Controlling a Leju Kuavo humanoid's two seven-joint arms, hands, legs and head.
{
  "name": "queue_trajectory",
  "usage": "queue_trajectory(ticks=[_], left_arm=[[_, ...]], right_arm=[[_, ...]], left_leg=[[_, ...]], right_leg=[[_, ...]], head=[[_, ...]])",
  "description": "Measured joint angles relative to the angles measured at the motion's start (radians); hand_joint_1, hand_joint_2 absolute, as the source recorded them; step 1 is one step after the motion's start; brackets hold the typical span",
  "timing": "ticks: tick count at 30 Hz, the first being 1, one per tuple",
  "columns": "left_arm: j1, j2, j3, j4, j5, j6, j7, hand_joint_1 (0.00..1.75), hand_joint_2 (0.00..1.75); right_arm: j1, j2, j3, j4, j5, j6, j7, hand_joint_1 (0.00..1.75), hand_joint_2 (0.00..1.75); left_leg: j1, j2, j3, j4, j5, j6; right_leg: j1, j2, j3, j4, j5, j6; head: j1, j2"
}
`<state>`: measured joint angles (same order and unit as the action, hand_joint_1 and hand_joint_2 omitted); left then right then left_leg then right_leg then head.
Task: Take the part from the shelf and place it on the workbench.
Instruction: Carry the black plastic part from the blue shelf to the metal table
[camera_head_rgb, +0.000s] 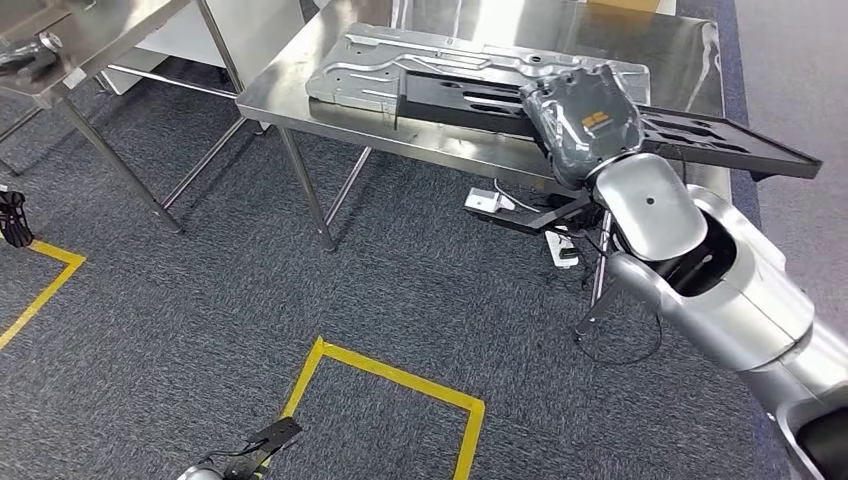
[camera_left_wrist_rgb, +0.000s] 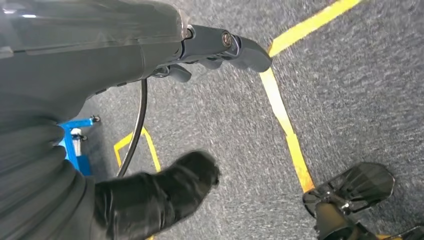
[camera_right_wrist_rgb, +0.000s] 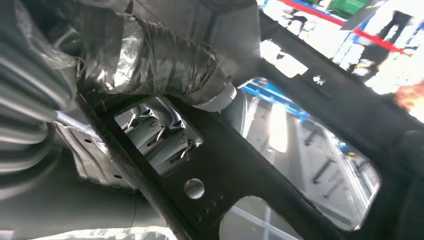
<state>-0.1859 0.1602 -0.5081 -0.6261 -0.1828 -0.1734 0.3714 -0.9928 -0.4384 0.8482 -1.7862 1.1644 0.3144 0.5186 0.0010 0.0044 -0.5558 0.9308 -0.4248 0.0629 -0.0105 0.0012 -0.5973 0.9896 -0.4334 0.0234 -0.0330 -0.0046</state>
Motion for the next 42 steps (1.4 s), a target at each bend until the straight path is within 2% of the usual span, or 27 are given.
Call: queue_trajectory(ticks=[1,2,4,5,6,7,8,9,10,11,13,14,16,18,19,20,21,22,23,24,25,27,28,29,33,36,42], left_arm=[[-0.003,0.0,-0.001,-0.001,0.001,-0.002,0.0,0.0,1.75],[-0.006,0.0,-0.002,-0.002,0.002,-0.004,0.0,0.0,1.75],[-0.011,0.0,-0.004,-0.002,0.004,-0.008,0.0,0.0,1.75],[-0.012,0.0,-0.005,-0.002,0.005,-0.01,0.0,0.0,1.75],[-0.012,0.0,-0.006,-0.002,0.006,-0.012,0.0,0.0,1.75],[-0.012,0.0,-0.006,-0.002,0.007,-0.013,0.0,0.0,1.75],[-0.012,0.0,-0.006,-0.002,0.008,-0.015,0.0,0.0,1.75],[-0.013,0.003,-0.006,-0.002,0.01,-0.015,0.0,0.0,1.75],[-0.014,0.004,-0.007,-0.002,0.011,-0.016,0.0,0.0,1.75],[-0.014,0.003,-0.007,-0.002,0.013,-0.016,-0.001,0.0,1.75],[-0.018,-0.003,-0.008,-0.002,0.016,-0.016,-0.003,0.0,1.75],[-0.02,-0.005,-0.008,-0.002,0.017,-0.014,-0.004,0.0,1.75],[-0.024,-0.006,-0.008,-0.002,0.016,-0.006,-0.009,0.0,1.75],[-0.025,-0.005,-0.009,-0.002,0.015,0.002,-0.014,0.0,1.75],[-0.024,-0.005,-0.01,-0.002,0.014,0.004,-0.015,0.0,1.75],[-0.022,-0.005,-0.01,-0.002,0.014,0.005,-0.015,0.0,1.75],[-0.021,-0.005,-0.01,-0.001,0.013,0.006,-0.015,0.0,1.75],[-0.021,-0.005,-0.01,-0.001,0.013,0.007,-0.015,0.0,1.75],[-0.021,-0.005,-0.01,-0.001,0.012,0.009,-0.015,0.0,1.75],[-0.023,-0.007,-0.012,-0.001,0.011,0.011,-0.016,0.0,1.75],[-0.025,-0.009,-0.014,-0.001,0.011,0.014,-0.016,0.0,1.75],[-0.026,-0.013,-0.018,0.0,0.011,0.016,-0.016,0.0,1.75],[-0.025,-0.014,-0.018,0.0,0.012,0.016,-0.016,0.0,1.75],[-0.024,-0.015,-0.018,0.0,0.013,0.016,-0.016,0.0,1.75],[-0.024,-0.018,-0.019,0.001,0.016,0.014,-0.018,0.0,1.75],[-0.023,-0.019,-0.02,0.002,0.018,0.013,-0.02,0.0,1.75],[-0.025,-0.017,-0.02,0.007,0.018,0.008,-0.026,0.0,1.75]], right_arm=[[-0.005,0.005,0.006,0.003,0.0,-0.002,-0.001,1.75,1.75],[-0.01,0.009,0.012,0.006,-0.001,-0.004,-0.002,1.75,1.75],[-0.018,0.016,0.027,0.014,-0.003,-0.006,-0.006,1.75,1.75],[-0.019,0.018,0.035,0.019,-0.004,-0.006,-0.008,1.75,1.75],[-0.018,0.021,0.043,0.025,-0.005,-0.006,-0.01,1.75,1.75],[-0.018,0.023,0.05,0.03,-0.006,-0.006,-0.011,1.75,1.75],[-0.019,0.025,0.057,0.036,-0.007,-0.006,-0.012,1.75,1.75],[-0.02,0.027,0.065,0.042,-0.007,-0.007,-0.014,1.75,1.75],[-0.021,0.031,0.071,0.046,-0.007,-0.008,-0.015,1.75,1.75],[-0.022,0.034,0.077,0.051,-0.008,-0.008,-0.016,1.75,1.75],[-0.028,0.04,0.086,0.058,-0.007,-0.009,-0.016,1.75,1.75],[-0.032,0.041,0.09,0.062,-0.006,-0.009,-0.016,1.75,1.75],[-0.039,0.046,0.096,0.066,-0.003,-0.009,-0.013,1.75,1.75],[-0.043,0.053,0.101,0.069,0.001,-0.008,-0.01,1.75,1.75],[-0.043,0.055,0.105,0.071,0.002,-0.008,-0.009,1.75,1.75],[-0.043,0.057,0.108,0.073,0.002,-0.007,-0.009,1.75,1.75],[-0.043,0.059,0.111,0.076,0.002,-0.006,-0.009,1.75,1.75],[-0.043,0.059,0.113,0.077,0.002,-0.004,-0.008,1.75,1.75],[-0.044,0.06,0.114,0.079,0.002,-0.002,-0.008,1.75,1.75],[-0.046,0.06,0.115,0.081,0.001,0.001,-0.007,1.75,1.75],[-0.048,0.06,0.115,0.082,0.001,0.005,-0.006,1.75,1.75],[-0.049,0.059,0.115,0.084,-0.002,0.009,-0.005,1.75,1.75],[-0.048,0.059,0.115,0.085,-0.003,0.01,-0.004,1.75,1.75],[-0.046,0.059,0.116,0.085,-0.004,0.009,-0.004,1.75,1.75],[-0.048,0.056,0.117,0.089,-0.006,0.009,-0.004,1.75,1.75],[-0.049,0.056,0.119,0.092,-0.006,0.009,-0.004,1.75,1.75],[-0.049,0.056,0.125,0.098,-0.01,0.009,-0.005,1.75,1.75]], left_leg=[[0.005,0.002,0.023,-0.035,0.013,0.0],[0.011,0.004,0.039,-0.057,0.022,-0.004],[0.02,0.006,0.05,-0.067,0.021,-0.015],[0.027,0.006,0.051,-0.062,0.015,-0.024],[0.036,0.006,0.051,-0.055,0.007,-0.036],[0.047,0.006,0.051,-0.042,-0.003,-0.049],[0.059,0.005,0.05,-0.024,-0.017,-0.065],[0.07,0.004,0.047,-0.009,-0.03,-0.081],[0.078,0.004,0.046,0.003,-0.04,-0.096],[0.083,0.006,0.047,0.005,-0.045,-0.109],[0.09,0.01,0.06,-0.013,-0.041,-0.128],[0.092,0.011,0.067,-0.022,-0.043,-0.134],[0.091,0.01,0.051,0.017,-0.064,-0.134],[0.083,0.006,-0.028,0.152,-0.109,-0.127],[0.08,0.005,-0.077,0.226,-0.127,-0.128],[0.079,0.004,-0.117,0.274,-0.128,-0.129],[0.079,0.004,-0.14,0.285,-0.11,-0.13],[0.08,0.004,-0.143,0.257,-0.072,-0.131],[0.082,0.004,-0.132,0.203,-0.029,-0.135],[0.082,0.001,-0.118,0.158,-0.003,-0.141],[0.082,-0.003,-0.11,0.126,0.01,-0.14],[0.078,-0.009,-0.118,0.125,-0.003,-0.126],[0.078,-0.01,-0.124,0.127,-0.003,-0.115],[0.079,-0.01,-0.128,0.129,-0.002,-0.11],[0.079,-0.026,-0.137,0.128,0.002,-0.102],[0.075,-0.036,-0.139,0.128,0.001,-0.093],[0.068,-0.04,-0.138,0.127,-0.001,-0.086]], right_leg=[[0.001,0.001,-0.008,0.021,-0.012,0.002],[-0.002,0.002,-0.032,0.067,-0.033,0.004],[-0.012,0.003,-0.099,0.183,-0.071,0.017],[-0.02,0.002,-0.123,0.215,-0.071,0.026],[-0.029,0.002,-0.129,0.212,-0.054,0.037],[-0.039,-0.001,-0.116,0.172,-0.02,0.051],[-0.049,-0.004,-0.091,0.111,0.014,0.067],[-0.05,-0.005,-0.064,0.058,0.036,0.079],[-0.048,-0.004,-0.042,0.017,0.048,0.08],[-0.04,-0.001,-0.029,-0.002,0.047,0.073],[-0.026,0.008,-0.018,-0.013,0.044,0.04],[-0.026,0.009,-0.01,-0.024,0.045,0.026],[-0.032,0.009,0.016,-0.052,0.046,0.004],[-0.037,0.006,0.033,-0.064,0.04,-0.008],[-0.038,0.005,0.037,-0.062,0.035,-0.009],[-0.04,0.006,0.04,-0.058,0.028,-0.008],[-0.043,0.007,0.043,-0.051,0.019,-0.003],[-0.049,0.008,0.046,-0.04,0.009,0.006],[-0.056,0.01,0.047,-0.025,-0.005,0.018],[-0.06,0.012,0.043,-0.009,-0.018,0.032],[-0.062,0.014,0.034,0.01,-0.029,0.045],[-0.061,0.018,0.018,0.029,-0.041,0.063],[-0.062,0.019,0.016,0.029,-0.043,0.066],[-0.064,0.019,0.021,0.021,-0.045,0.066],[-0.063,0.016,0.041,-0.015,-0.041,0.061],[-0.061,0.014,0.047,-0.023,-0.036,0.059],[-0.062,0.012,0.045,-0.02,-0.035,0.069]], head=[[0.001,0.0],[0.003,0.0],[0.005,0.0],[0.005,0.0],[0.004,0.0],[0.004,0.0],[0.003,0.0],[0.004,0.0],[0.003,0.0],[0.003,0.0],[0.002,0.0],[0.001,0.0],[-0.006,0.0],[-0.011,0.0],[-0.012,0.0],[-0.013,0.0],[-0.013,0.0],[-0.013,0.0],[-0.013,0.0],[-0.016,0.0],[-0.02,0.0],[-0.02,0.0],[-0.016,0.0],[-0.01,0.0],[-0.001,0.0],[-0.001,0.0],[-0.002,0.0]])
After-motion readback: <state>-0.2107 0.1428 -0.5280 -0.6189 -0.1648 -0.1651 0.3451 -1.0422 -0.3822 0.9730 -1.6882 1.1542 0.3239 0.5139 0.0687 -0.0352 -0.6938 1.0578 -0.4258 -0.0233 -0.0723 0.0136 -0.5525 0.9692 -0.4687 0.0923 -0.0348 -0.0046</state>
